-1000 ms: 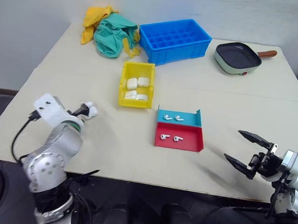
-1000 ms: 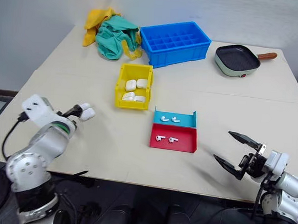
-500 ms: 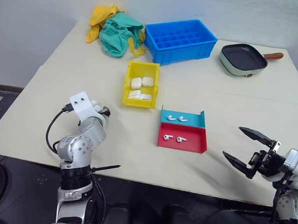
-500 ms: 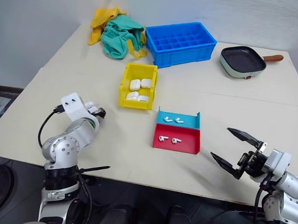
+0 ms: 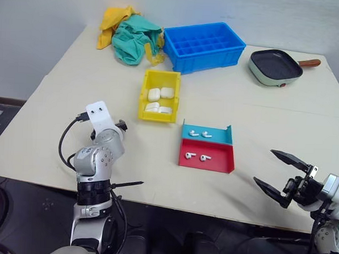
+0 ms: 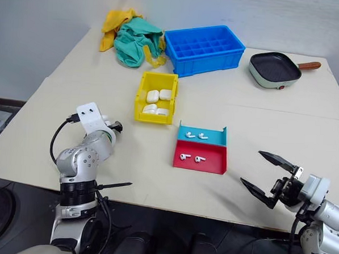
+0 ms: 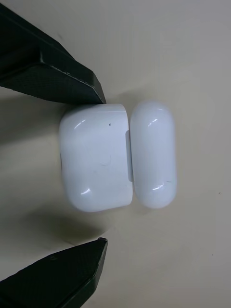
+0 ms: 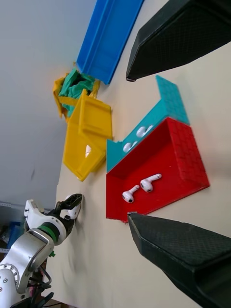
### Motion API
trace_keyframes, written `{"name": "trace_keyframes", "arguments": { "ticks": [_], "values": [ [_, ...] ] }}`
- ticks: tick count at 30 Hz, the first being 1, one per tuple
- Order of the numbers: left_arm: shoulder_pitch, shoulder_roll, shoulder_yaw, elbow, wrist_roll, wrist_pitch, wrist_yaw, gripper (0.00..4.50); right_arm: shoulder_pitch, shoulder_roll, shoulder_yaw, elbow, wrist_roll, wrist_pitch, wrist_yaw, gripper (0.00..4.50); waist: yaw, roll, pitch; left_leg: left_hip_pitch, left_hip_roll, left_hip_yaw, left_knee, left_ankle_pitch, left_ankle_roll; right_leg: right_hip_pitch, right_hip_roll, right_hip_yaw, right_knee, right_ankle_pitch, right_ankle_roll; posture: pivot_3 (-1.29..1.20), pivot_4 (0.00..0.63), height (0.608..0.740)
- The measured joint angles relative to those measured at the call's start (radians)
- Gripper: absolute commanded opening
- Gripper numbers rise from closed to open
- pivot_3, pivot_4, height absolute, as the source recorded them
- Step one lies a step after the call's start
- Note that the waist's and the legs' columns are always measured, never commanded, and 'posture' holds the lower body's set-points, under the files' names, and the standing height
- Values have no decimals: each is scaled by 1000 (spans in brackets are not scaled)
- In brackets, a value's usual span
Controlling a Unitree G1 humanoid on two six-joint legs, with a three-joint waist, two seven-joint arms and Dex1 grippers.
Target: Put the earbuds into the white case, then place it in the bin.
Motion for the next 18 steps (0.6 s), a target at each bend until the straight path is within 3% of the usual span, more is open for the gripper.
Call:
{"name": "trace_keyframes", "arguments": {
  "ticks": [10,15,18],
  "values": [
    [-11,-29,11,7,92,14,-54,4500,-16,9,-29,111,29,-66,78,4458,1,0,0,0,0,0,0,0,0,0,-1,0,0,0,0,0,150,740],
    [-10,-23,22,7,133,22,-95,2963,23,25,-36,110,32,-88,86,4500,2,0,0,0,0,0,0,0,-1,0,-1,1,0,0,0,0,150,740],
    [1,-14,21,0,152,23,-124,2788,45,31,-36,109,33,-101,90,4500,1,0,0,0,0,0,0,0,-1,0,-1,1,0,0,0,0,150,740]
  ]
}}
